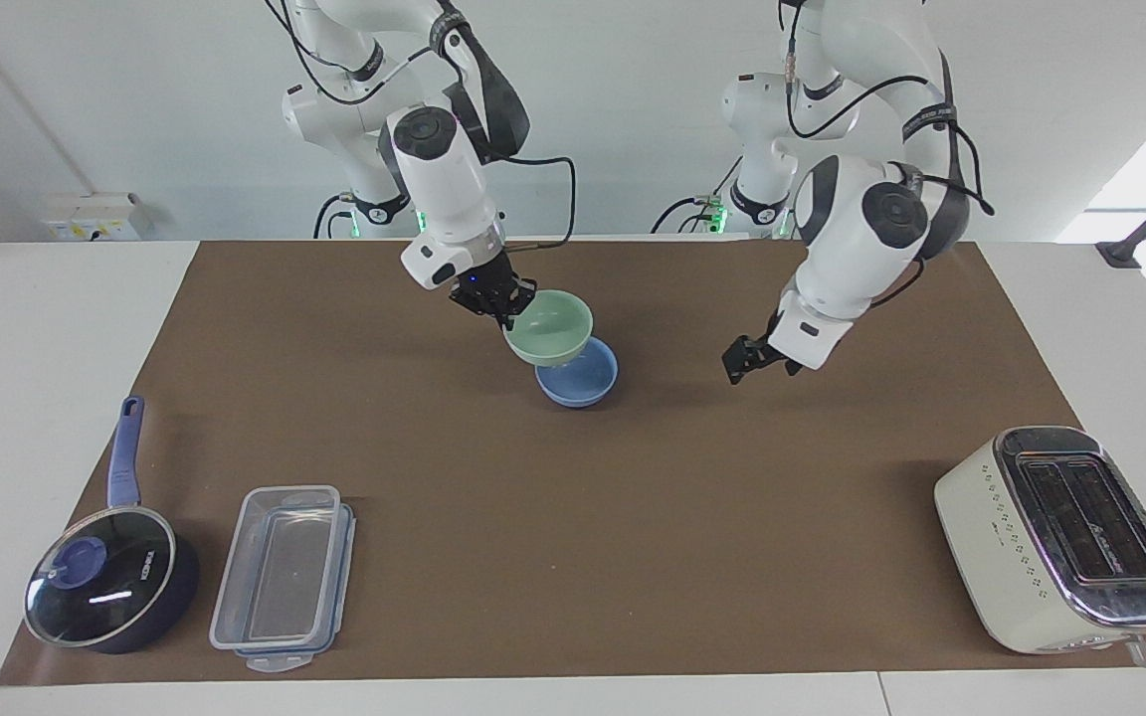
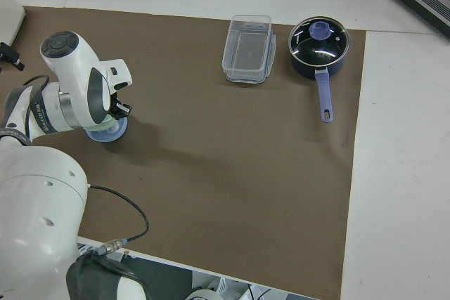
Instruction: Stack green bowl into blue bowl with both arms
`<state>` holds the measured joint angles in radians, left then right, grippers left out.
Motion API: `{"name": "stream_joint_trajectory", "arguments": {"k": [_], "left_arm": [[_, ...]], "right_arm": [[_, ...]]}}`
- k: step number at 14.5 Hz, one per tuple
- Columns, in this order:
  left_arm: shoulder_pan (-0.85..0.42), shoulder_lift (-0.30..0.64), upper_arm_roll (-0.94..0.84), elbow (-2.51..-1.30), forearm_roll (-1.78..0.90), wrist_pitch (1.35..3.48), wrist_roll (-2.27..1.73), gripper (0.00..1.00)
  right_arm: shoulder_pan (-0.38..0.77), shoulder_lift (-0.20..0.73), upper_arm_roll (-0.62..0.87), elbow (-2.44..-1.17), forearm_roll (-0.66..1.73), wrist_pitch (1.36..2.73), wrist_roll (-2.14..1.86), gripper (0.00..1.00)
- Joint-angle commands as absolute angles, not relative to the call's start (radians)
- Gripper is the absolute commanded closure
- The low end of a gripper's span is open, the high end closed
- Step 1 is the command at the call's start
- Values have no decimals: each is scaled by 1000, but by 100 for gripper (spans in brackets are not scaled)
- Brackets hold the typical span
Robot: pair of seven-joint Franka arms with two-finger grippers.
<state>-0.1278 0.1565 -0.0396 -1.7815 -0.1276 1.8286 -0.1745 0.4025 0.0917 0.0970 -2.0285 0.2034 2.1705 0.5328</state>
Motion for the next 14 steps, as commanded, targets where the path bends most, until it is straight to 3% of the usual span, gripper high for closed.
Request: {"name": "stream_joint_trajectory", "arguments": {"k": [1, 5, 7, 11, 14], "left_arm": [[-63, 138, -49, -1680, -66, 1673, -75, 0], [-64, 100, -49, -1557, -17, 1475, -66, 0], [-66, 48, -51, -1557, -6, 1447, -61, 0], [-61, -37, -49, -1626, -9, 1428, 46, 0], [-49, -49, -48, -1649, -9, 1440, 40, 0]], "right_arm": [[428, 144, 92, -1979, 222, 2158, 540, 100], [448, 164, 92, -1990, 218, 2174, 540, 100], [437, 166, 92, -2006, 218, 2175, 529, 100], [445, 149, 92, -2098, 219, 2319, 532, 100], [448, 146, 92, -2105, 218, 2319, 528, 100]]}}
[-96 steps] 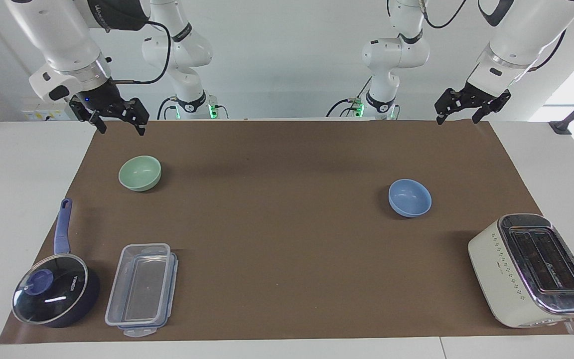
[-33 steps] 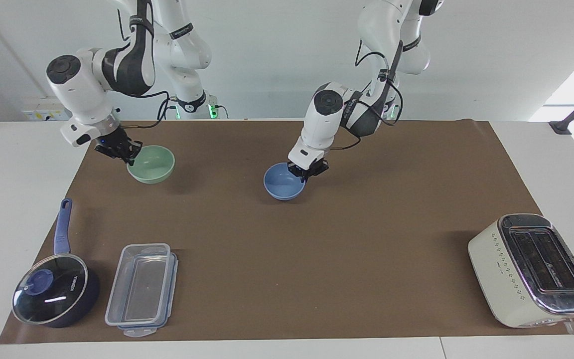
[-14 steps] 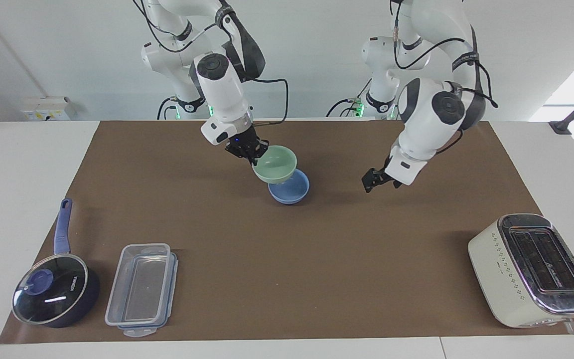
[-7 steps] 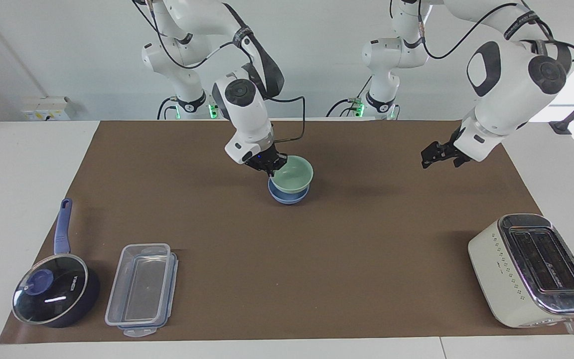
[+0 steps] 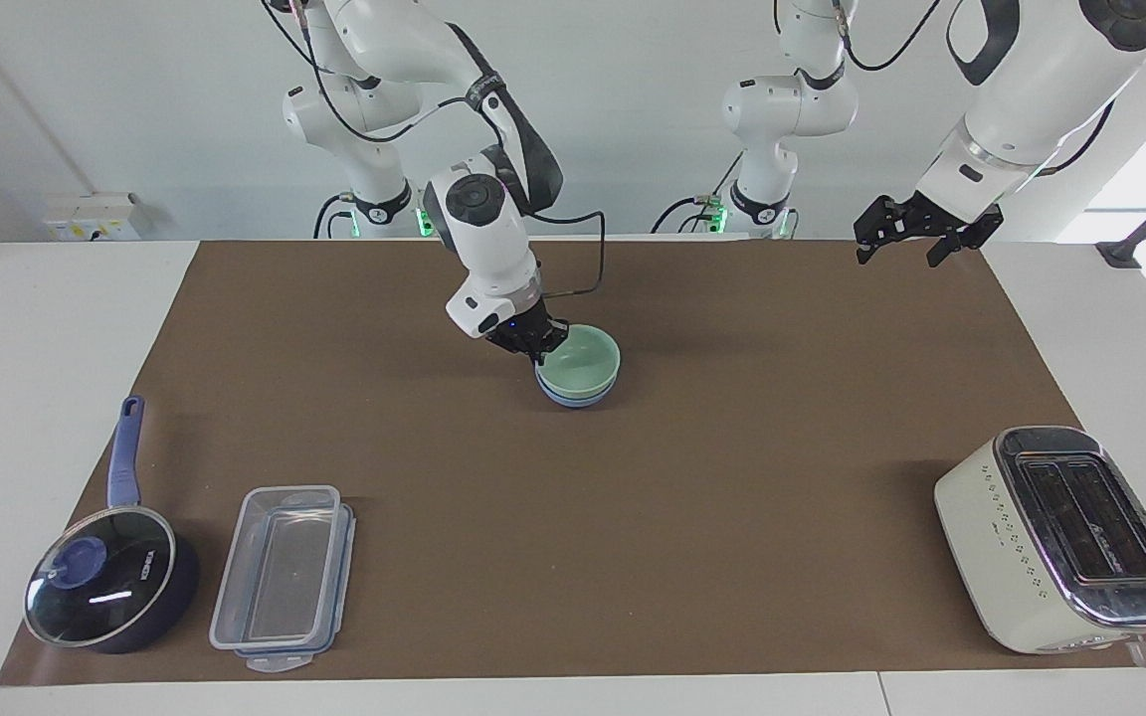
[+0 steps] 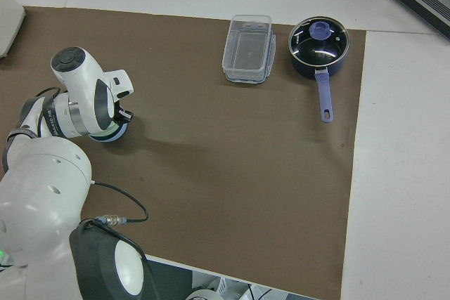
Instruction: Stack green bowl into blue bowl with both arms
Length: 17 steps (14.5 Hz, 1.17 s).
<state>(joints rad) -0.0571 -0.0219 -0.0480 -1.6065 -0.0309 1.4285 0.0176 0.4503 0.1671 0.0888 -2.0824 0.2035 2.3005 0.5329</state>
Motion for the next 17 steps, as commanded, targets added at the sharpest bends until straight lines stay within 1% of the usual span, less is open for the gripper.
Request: {"name": "stream_joint_trajectory", "arguments": {"k": [1, 2, 3, 4, 6, 9, 12, 15, 17], "left_arm": [[-49, -49, -48, -1646, -9, 1442, 34, 0], [-49, -49, -48, -1646, -9, 1446, 32, 0], [-49, -49, -48, -1646, -9, 1448, 29, 0], [-49, -49, -48, -1644, -9, 1450, 28, 0], [-49, -48, -48, -1643, -9, 1450, 26, 0], [-49, -46, -49, -1640, -11, 1463, 11, 0], [-45, -49, -51, -1638, -11, 1462, 11, 0], [-17, -49, -66, -1637, -18, 1463, 11, 0], [46, -49, -121, -1637, -20, 1462, 14, 0]], "right_arm": [[448, 146, 92, -2105, 218, 2321, 529, 100], [449, 146, 92, -2102, 218, 2316, 532, 100], [448, 146, 92, -2099, 218, 2309, 529, 82], [451, 144, 92, -2098, 218, 2307, 534, 1], [451, 127, 92, -2092, 216, 2280, 531, 0], [408, 69, 86, -2063, 209, 2163, 531, 0], [309, -9, 84, -2060, 203, 2082, 519, 0], [203, -61, 83, -2057, 158, 2005, 427, 0], [134, -89, 83, -2057, 134, 1987, 379, 0]]}}
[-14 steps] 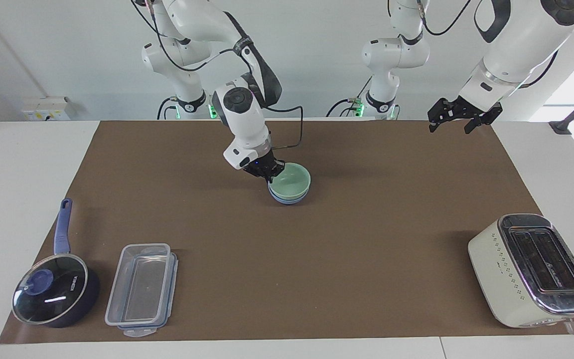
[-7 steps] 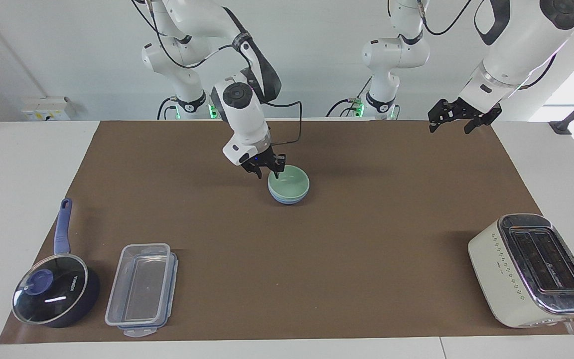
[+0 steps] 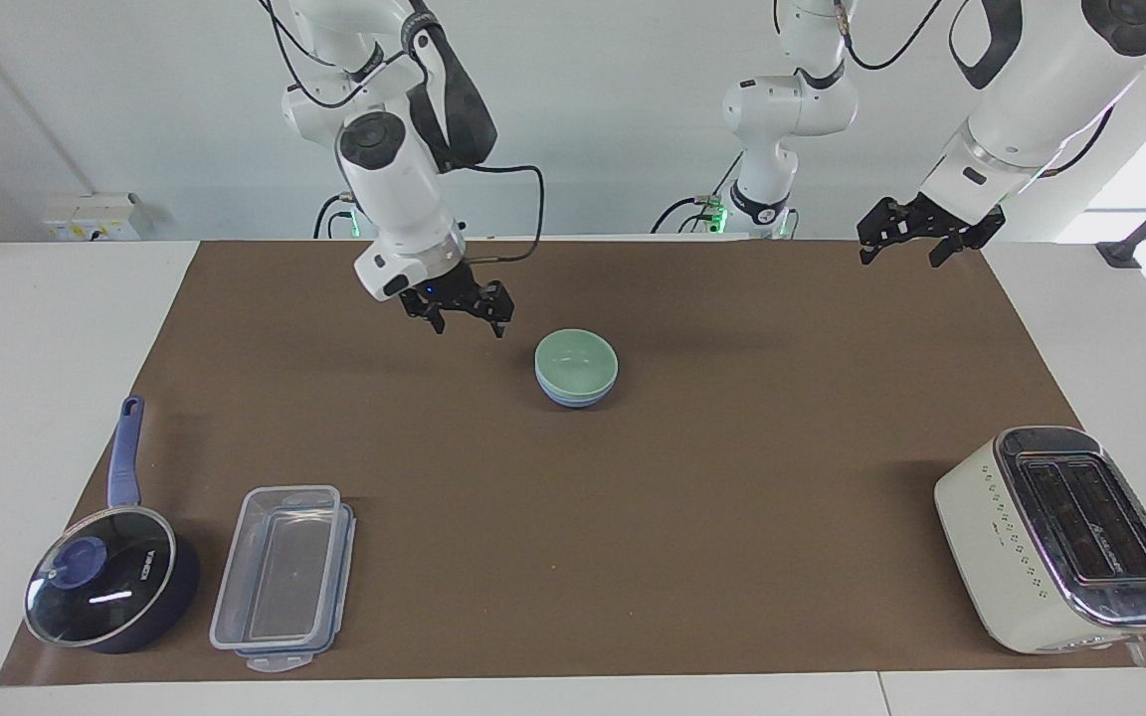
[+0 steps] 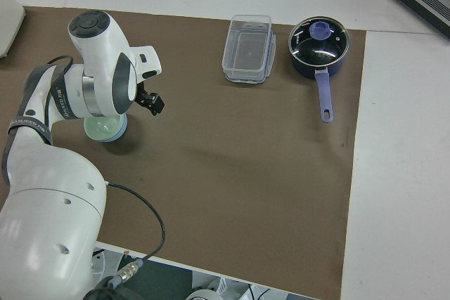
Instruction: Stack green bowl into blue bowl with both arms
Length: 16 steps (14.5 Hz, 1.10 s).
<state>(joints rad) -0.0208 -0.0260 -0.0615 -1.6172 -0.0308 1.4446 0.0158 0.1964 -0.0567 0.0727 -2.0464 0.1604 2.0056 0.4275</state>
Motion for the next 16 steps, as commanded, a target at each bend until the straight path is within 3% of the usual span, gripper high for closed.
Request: {"name": "stream_joint_trajectory", "arguments": {"k": [1, 5, 16], "left_arm": [[75, -48, -156, -1637, -20, 1463, 14, 0], [86, -46, -167, -1632, -20, 1463, 14, 0], [72, -49, -166, -1605, -12, 1459, 14, 0]], "right_arm": [[102, -95, 83, -2056, 124, 1987, 359, 0], [15, -104, 83, -2034, 77, 1982, 324, 0], [-43, -126, 78, -1980, 29, 1896, 279, 0]]}}
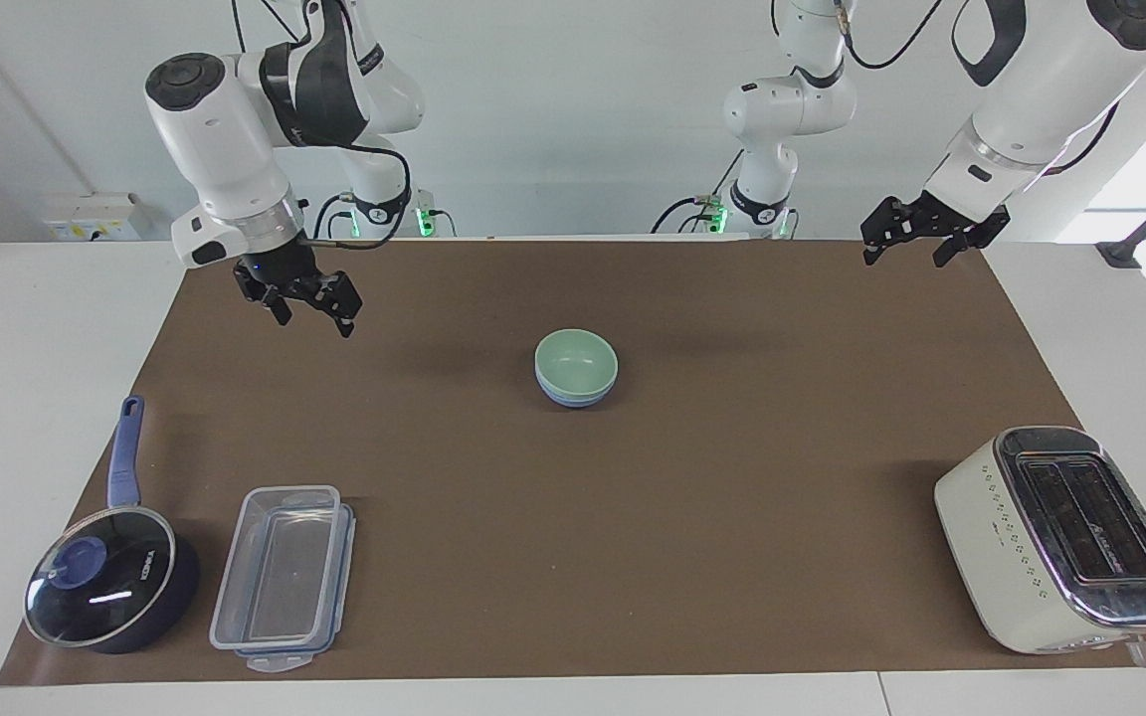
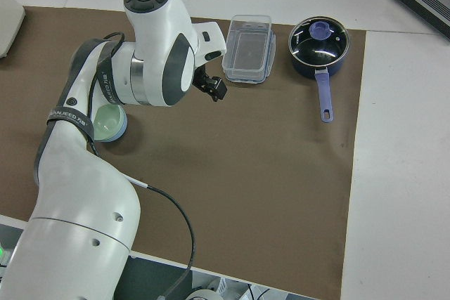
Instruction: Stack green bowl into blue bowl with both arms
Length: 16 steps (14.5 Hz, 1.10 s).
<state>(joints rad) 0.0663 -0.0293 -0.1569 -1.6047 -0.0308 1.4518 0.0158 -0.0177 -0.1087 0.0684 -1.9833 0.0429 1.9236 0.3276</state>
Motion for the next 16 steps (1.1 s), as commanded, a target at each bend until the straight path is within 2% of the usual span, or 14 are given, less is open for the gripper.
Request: {"name": "stream_joint_trajectory", "arguments": {"k": [1, 5, 16], "left_arm": [[71, -51, -167, -1608, -12, 1462, 14, 0], [72, -52, -166, -1614, -14, 1462, 14, 0], [86, -57, -161, -1617, -14, 1459, 17, 0]], "right_arm": [[-46, -138, 78, -1980, 29, 1887, 241, 0], [-77, -140, 78, -1955, 29, 1836, 176, 0], [-71, -18, 84, -1634, -20, 1576, 178, 0]]}}
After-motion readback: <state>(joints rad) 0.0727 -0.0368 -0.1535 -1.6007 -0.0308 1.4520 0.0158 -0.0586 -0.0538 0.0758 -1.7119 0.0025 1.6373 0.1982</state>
